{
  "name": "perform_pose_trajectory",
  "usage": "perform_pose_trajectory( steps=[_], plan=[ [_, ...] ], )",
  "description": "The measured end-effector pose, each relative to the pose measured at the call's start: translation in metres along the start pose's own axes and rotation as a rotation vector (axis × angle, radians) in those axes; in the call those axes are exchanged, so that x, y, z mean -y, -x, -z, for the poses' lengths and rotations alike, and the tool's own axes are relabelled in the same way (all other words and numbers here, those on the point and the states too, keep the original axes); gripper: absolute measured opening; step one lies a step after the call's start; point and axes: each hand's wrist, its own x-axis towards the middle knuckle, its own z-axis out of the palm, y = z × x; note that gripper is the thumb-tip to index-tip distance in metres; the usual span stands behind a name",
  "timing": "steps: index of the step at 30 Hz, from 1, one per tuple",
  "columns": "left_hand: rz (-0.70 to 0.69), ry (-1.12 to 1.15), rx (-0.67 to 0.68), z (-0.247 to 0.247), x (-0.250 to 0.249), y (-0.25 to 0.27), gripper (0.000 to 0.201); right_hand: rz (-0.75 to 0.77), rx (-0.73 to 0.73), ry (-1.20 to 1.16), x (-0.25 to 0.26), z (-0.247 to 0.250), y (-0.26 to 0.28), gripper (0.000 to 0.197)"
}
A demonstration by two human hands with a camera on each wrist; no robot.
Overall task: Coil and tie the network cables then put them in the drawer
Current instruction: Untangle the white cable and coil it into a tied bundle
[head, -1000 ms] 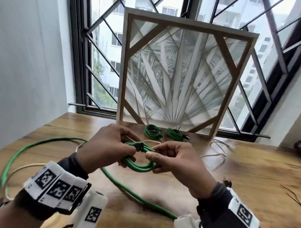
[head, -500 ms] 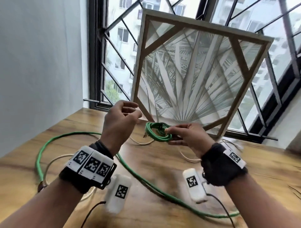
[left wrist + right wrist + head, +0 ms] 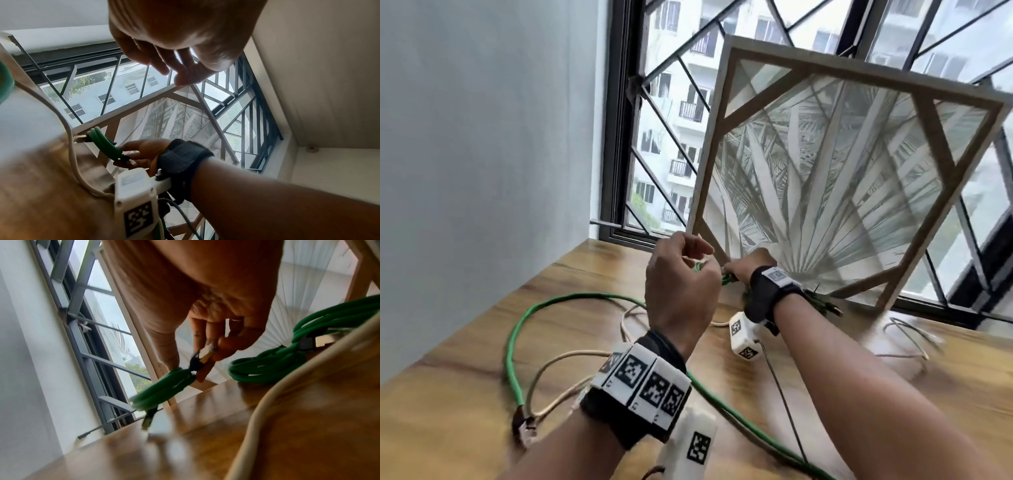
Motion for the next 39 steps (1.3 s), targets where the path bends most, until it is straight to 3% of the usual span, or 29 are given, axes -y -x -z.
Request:
perform_pose_trajectory(
  steps=[4,6,8,11,15,17,20,22,25,30,35,39],
  plan=[
    [0.010,0.000,-0.002,0.000,0.004,-0.002,0.016,0.060,0.051,0.151,-0.007,-0.009,-0.003,0.059],
    [0.015,0.000,0.004,0.001,0.004,-0.001,0.014,0.107,0.008,0.203,-0.007,-0.005,0.000,0.062],
    [0.019,0.004,0.017,0.002,0.004,-0.001,0.013,0.145,0.023,0.166,-0.005,0.008,0.000,0.051],
    [0.031,-0.006,0.051,0.002,0.003,-0.001,0.012,0.179,0.178,0.126,-0.010,0.057,0.006,0.033],
    [0.071,0.019,0.108,0.000,0.001,0.003,0.010,0.277,0.252,0.490,-0.052,0.138,0.010,0.003],
    [0.088,0.038,0.125,0.001,0.001,0.004,0.006,0.279,0.264,0.765,-0.083,0.171,0.007,0.017],
    [0.085,0.038,0.139,-0.003,-0.001,0.008,0.008,0.152,0.278,0.952,-0.142,0.213,0.003,0.040],
    [0.095,0.055,0.156,-0.004,-0.001,0.009,0.011,0.076,0.278,0.968,-0.180,0.229,-0.002,0.044],
    [0.119,0.100,0.189,-0.007,-0.001,0.011,0.013,0.016,0.394,0.916,-0.218,0.237,-0.004,0.052],
    [0.125,0.119,0.226,-0.005,-0.002,0.010,0.011,0.041,0.456,0.922,-0.226,0.238,-0.003,0.055],
    [0.122,0.140,0.255,-0.004,-0.004,0.011,0.011,0.139,0.312,1.014,-0.195,0.243,0.020,0.025],
    [0.157,0.233,0.460,-0.006,-0.012,0.016,0.023,0.432,0.041,0.937,-0.151,0.252,0.061,0.018]
  ],
)
